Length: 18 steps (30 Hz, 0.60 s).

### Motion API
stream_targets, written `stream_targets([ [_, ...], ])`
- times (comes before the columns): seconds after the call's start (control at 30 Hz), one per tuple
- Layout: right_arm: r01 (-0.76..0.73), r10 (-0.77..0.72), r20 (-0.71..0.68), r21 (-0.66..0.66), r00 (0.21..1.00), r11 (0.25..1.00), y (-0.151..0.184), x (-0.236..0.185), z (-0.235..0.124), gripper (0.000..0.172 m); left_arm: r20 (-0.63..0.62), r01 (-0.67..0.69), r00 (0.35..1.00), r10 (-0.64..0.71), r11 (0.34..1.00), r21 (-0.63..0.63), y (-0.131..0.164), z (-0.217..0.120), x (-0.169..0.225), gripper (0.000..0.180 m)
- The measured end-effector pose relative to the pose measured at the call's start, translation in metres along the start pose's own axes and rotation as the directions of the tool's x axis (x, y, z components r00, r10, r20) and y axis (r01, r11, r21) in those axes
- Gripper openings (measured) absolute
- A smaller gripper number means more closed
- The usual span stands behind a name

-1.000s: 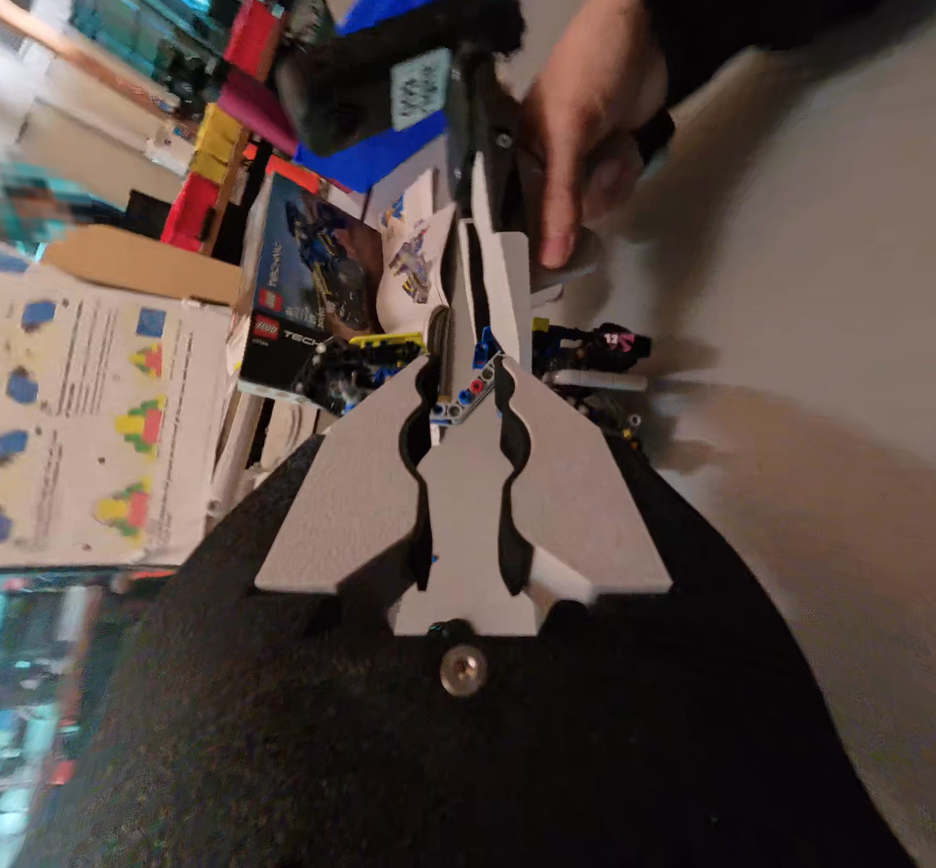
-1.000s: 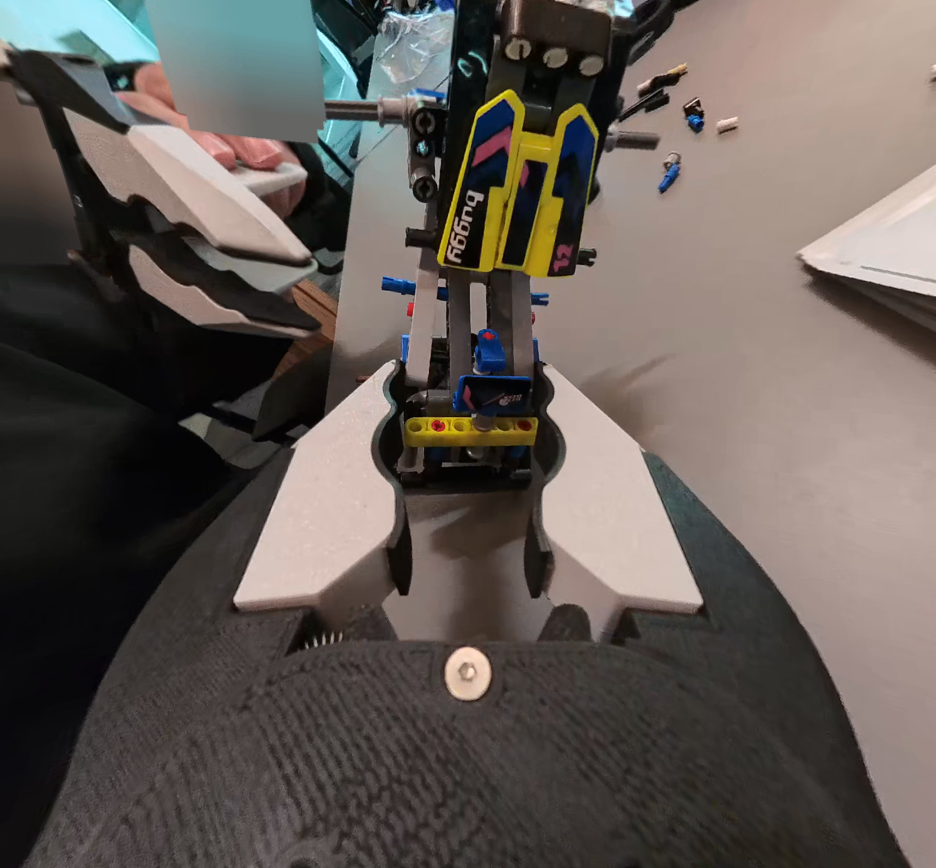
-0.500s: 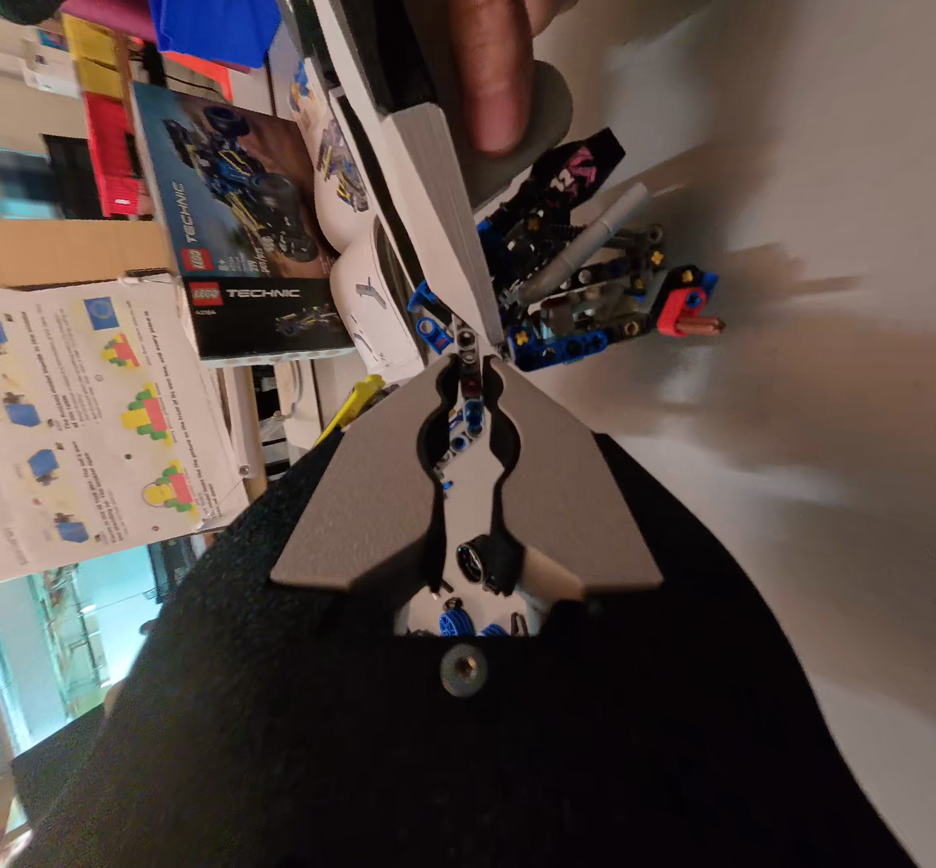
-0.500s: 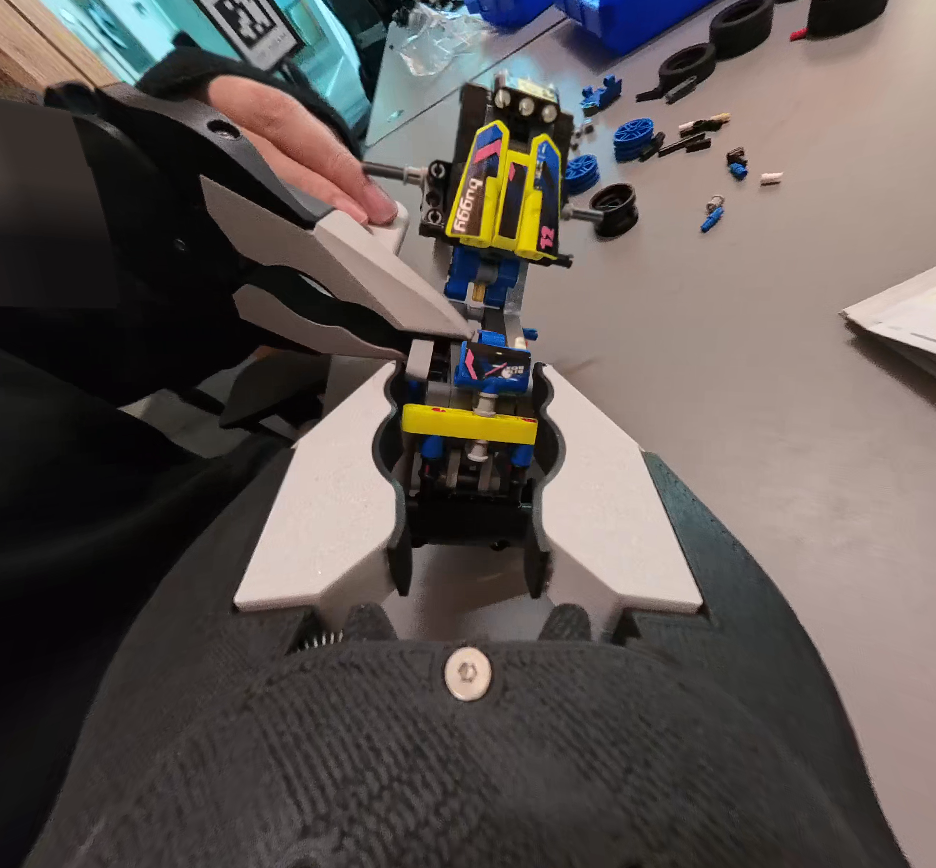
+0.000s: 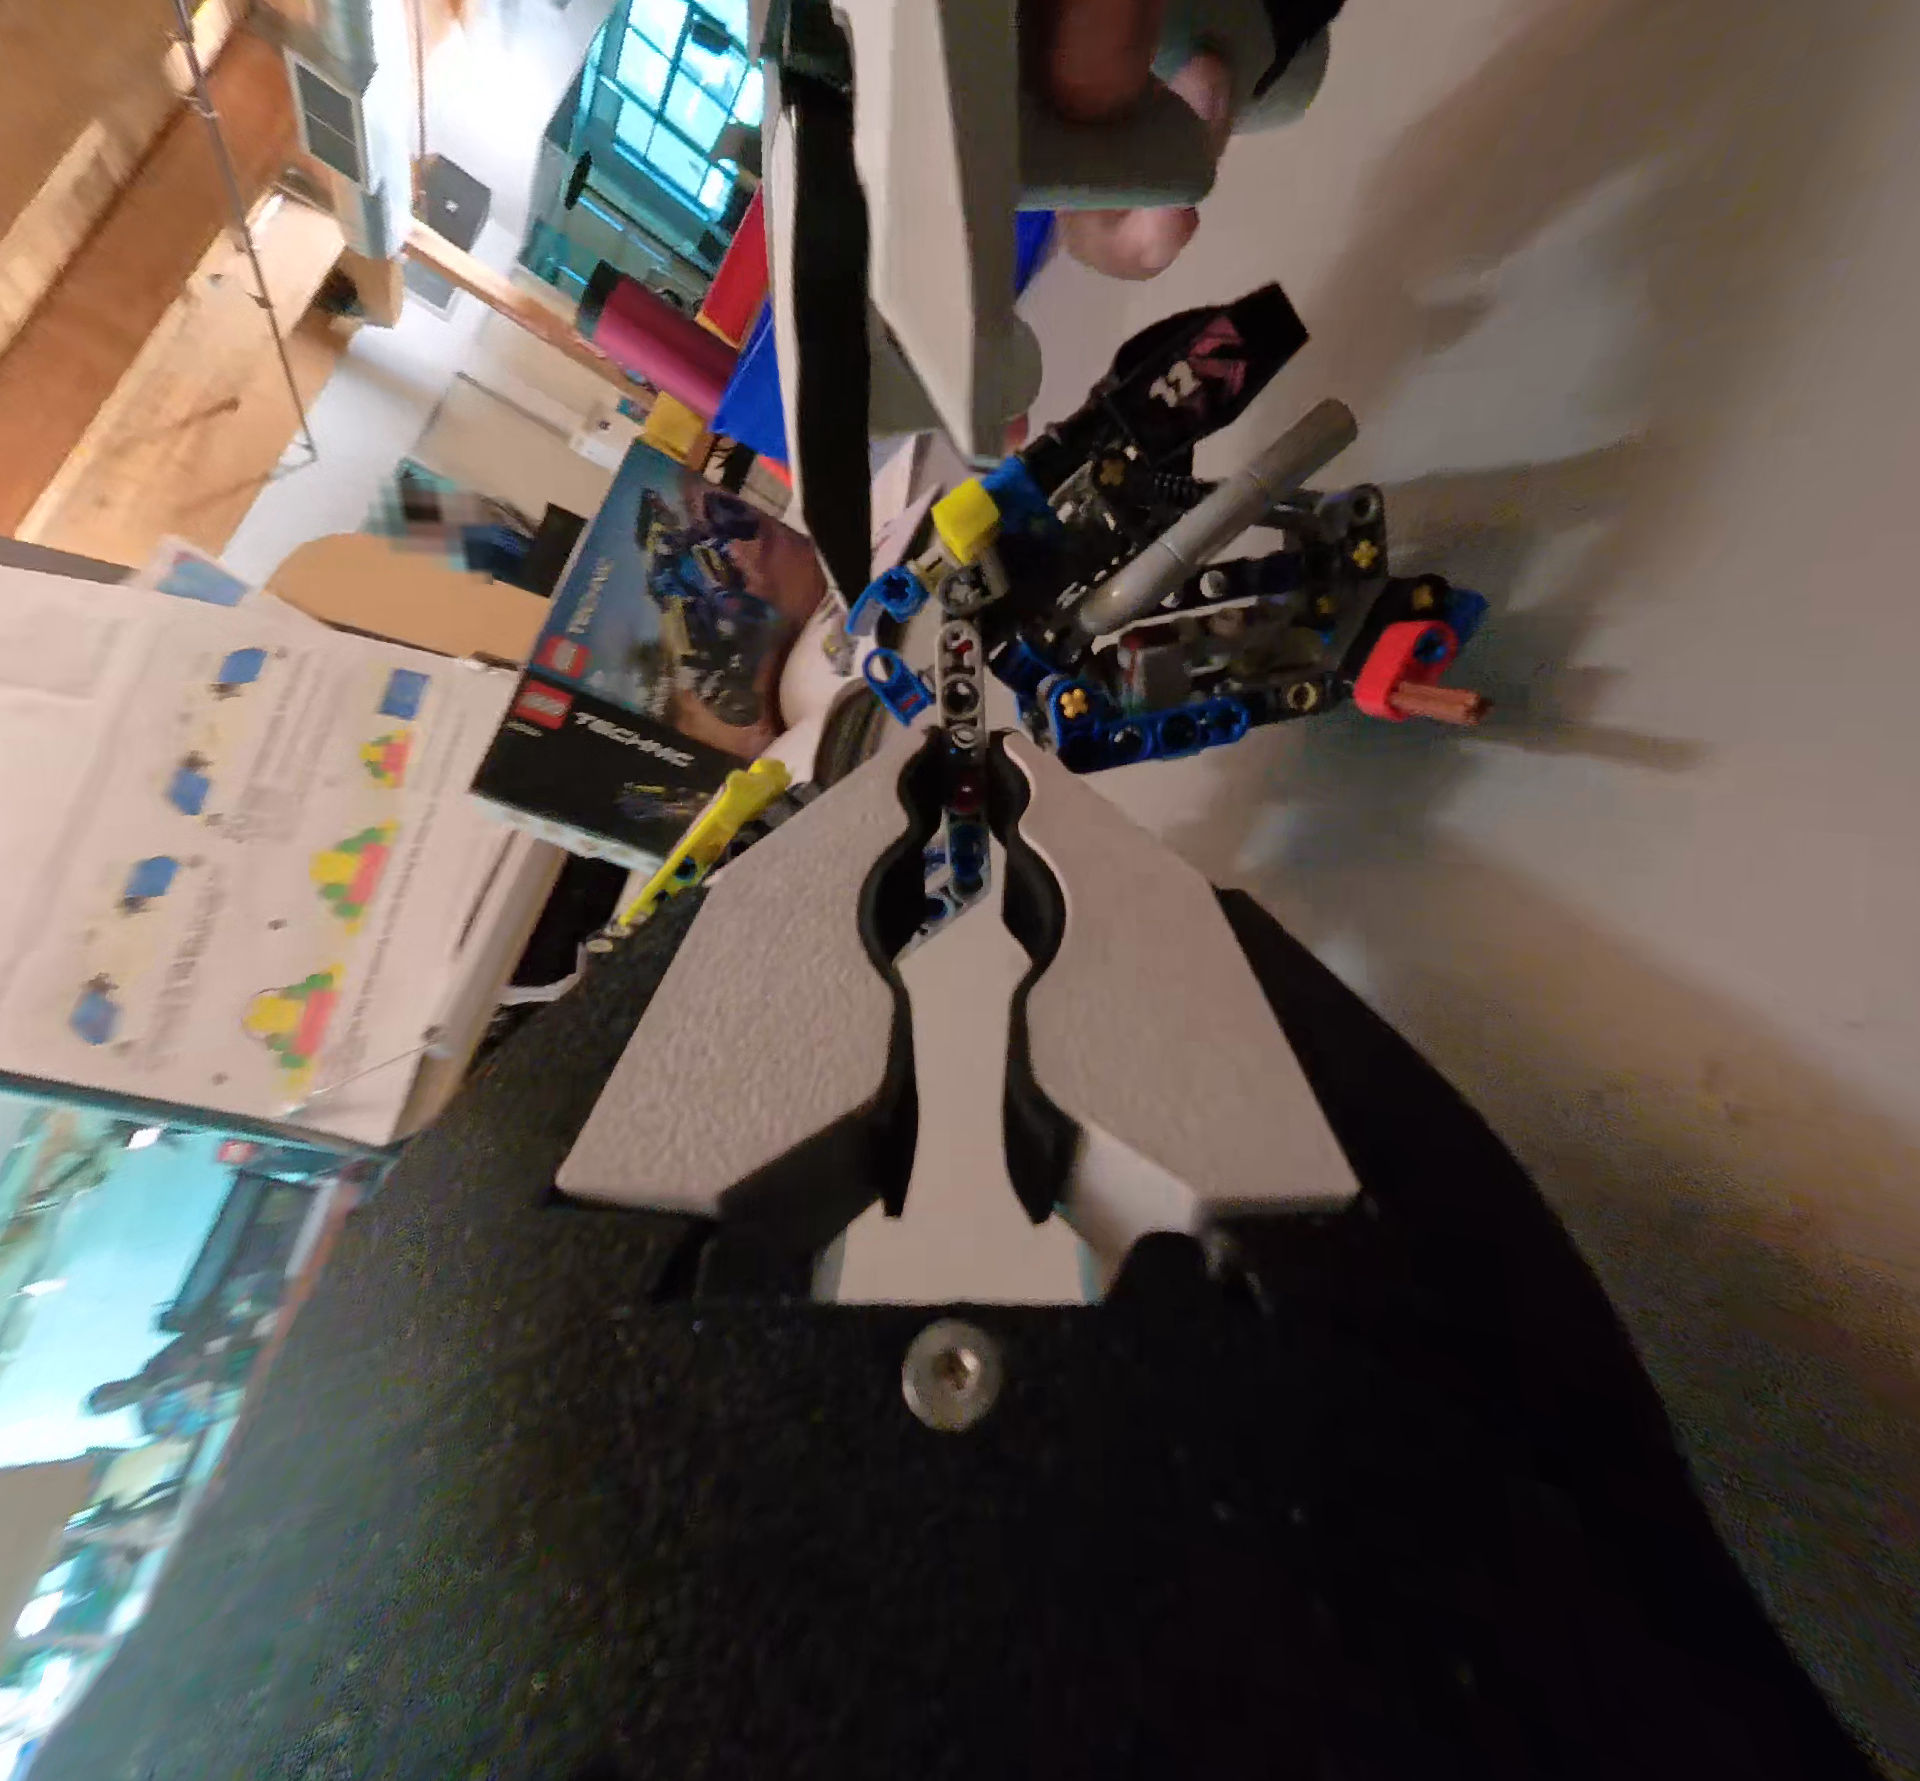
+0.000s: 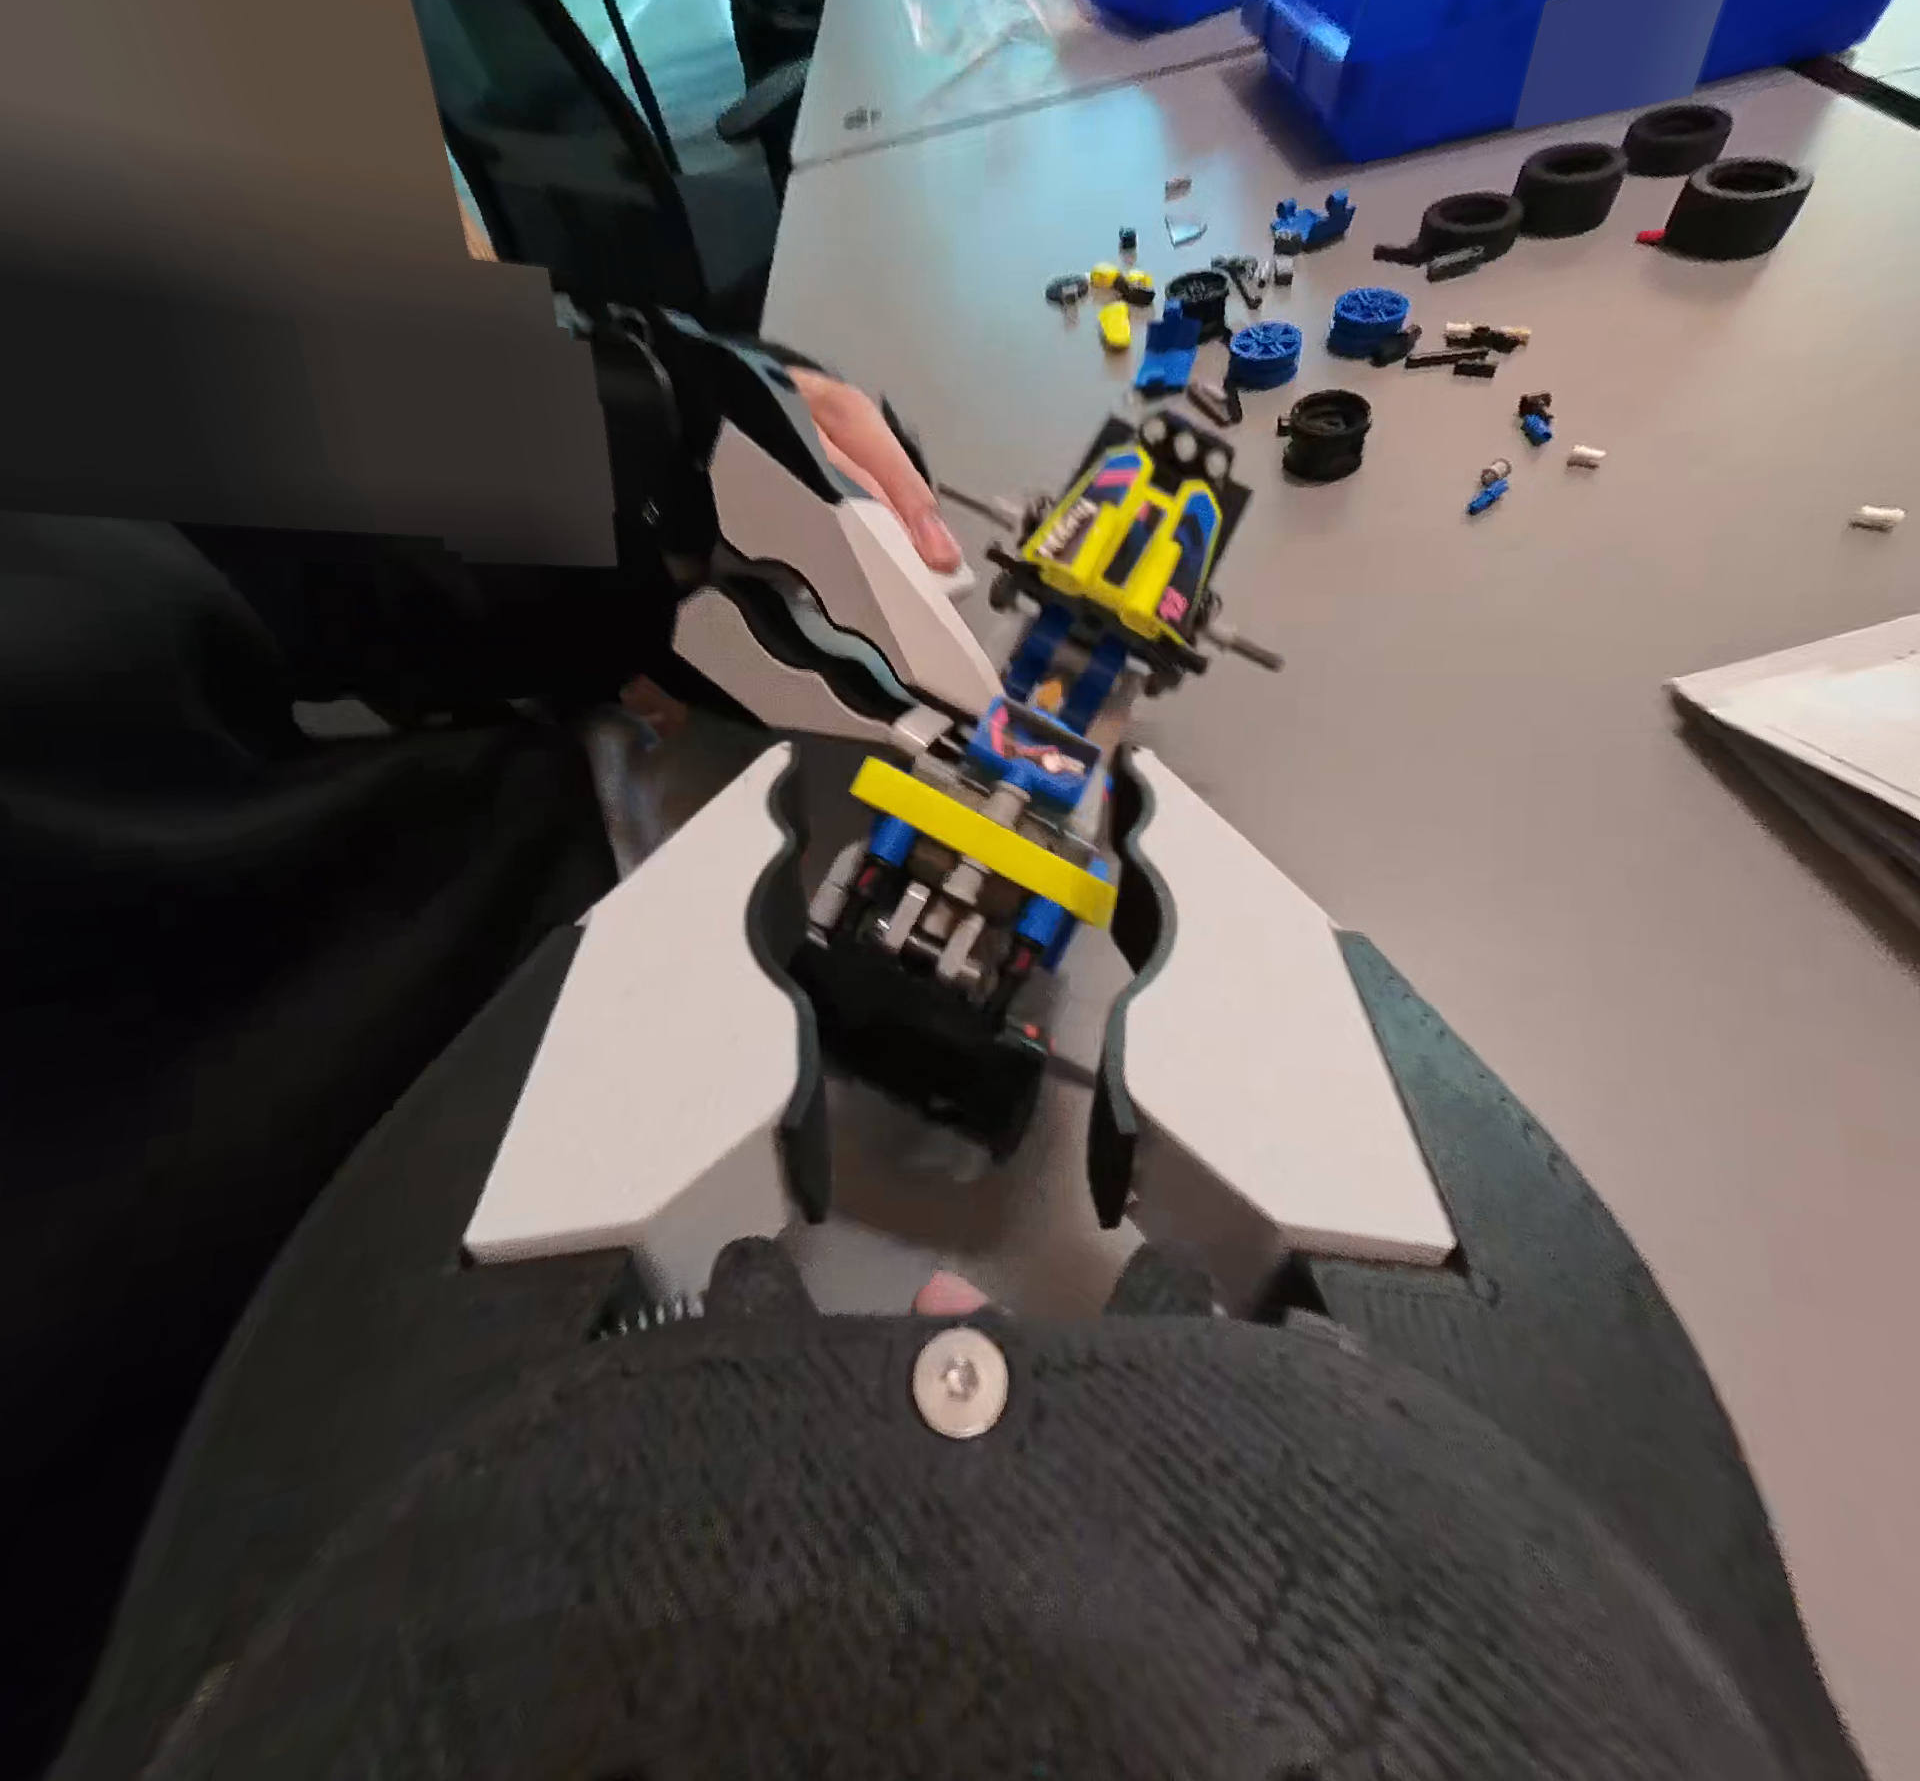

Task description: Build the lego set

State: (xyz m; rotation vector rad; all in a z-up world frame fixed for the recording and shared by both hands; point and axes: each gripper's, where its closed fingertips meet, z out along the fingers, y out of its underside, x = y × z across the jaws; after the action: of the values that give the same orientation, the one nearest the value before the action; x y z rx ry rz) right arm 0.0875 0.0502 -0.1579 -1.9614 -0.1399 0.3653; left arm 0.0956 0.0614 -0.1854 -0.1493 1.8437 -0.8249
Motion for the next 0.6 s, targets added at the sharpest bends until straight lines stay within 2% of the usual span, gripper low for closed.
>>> stream_targets([
  [0.07,-0.047,0.047,-0.041,-0.001,0.998,0.999,0.005,0.002,0.005,0.052,-0.032,0.060,0.998,-0.060,0.998,0.017,0.001,0.002,0.006,0.004],
  [0.13,-0.061,0.055,-0.098,-0.061,0.994,0.996,0.017,0.008,0.008,0.046,-0.093,0.102,0.991,-0.101,0.995,0.010,0.006,0.004,0.014,0.006],
  [0.17,-0.070,0.058,-0.131,-0.091,0.990,0.993,0.022,0.011,0.010,0.049,-0.116,0.115,0.986,-0.116,0.993,-0.011,0.010,0.004,0.018,0.008],
  [0.27,-0.084,0.065,-0.140,-0.132,0.988,0.988,0.026,0.005,0.021,0.046,-0.121,0.139,0.982,-0.144,0.989,-0.052,0.015,0.001,0.020,0.018],
  [0.37,-0.052,0.024,-0.172,-0.164,0.985,0.985,0.027,0.004,0.023,0.046,-0.109,0.183,0.977,-0.183,0.983,-0.012,0.008,-0.009,0.017,0.017],
  [0.47,-0.019,-0.004,-0.131,-0.172,0.991,0.985,0.026,-0.003,0.023,0.049,-0.134,0.222,0.966,-0.221,0.975,-0.011,0.006,-0.016,0.020,0.015],
  [0.53,-0.013,-0.003,-0.088,-0.173,0.996,0.985,0.023,-0.009,0.018,0.051,-0.156,0.223,0.962,-0.224,0.974,-0.027,0.006,-0.015,0.024,0.006],
  [0.6,0.019,-0.034,-0.075,-0.188,0.997,0.982,0.020,-0.008,0.008,0.050,-0.139,0.230,0.963,-0.233,0.973,-0.036,0.007,-0.014,0.023,0.008],
])
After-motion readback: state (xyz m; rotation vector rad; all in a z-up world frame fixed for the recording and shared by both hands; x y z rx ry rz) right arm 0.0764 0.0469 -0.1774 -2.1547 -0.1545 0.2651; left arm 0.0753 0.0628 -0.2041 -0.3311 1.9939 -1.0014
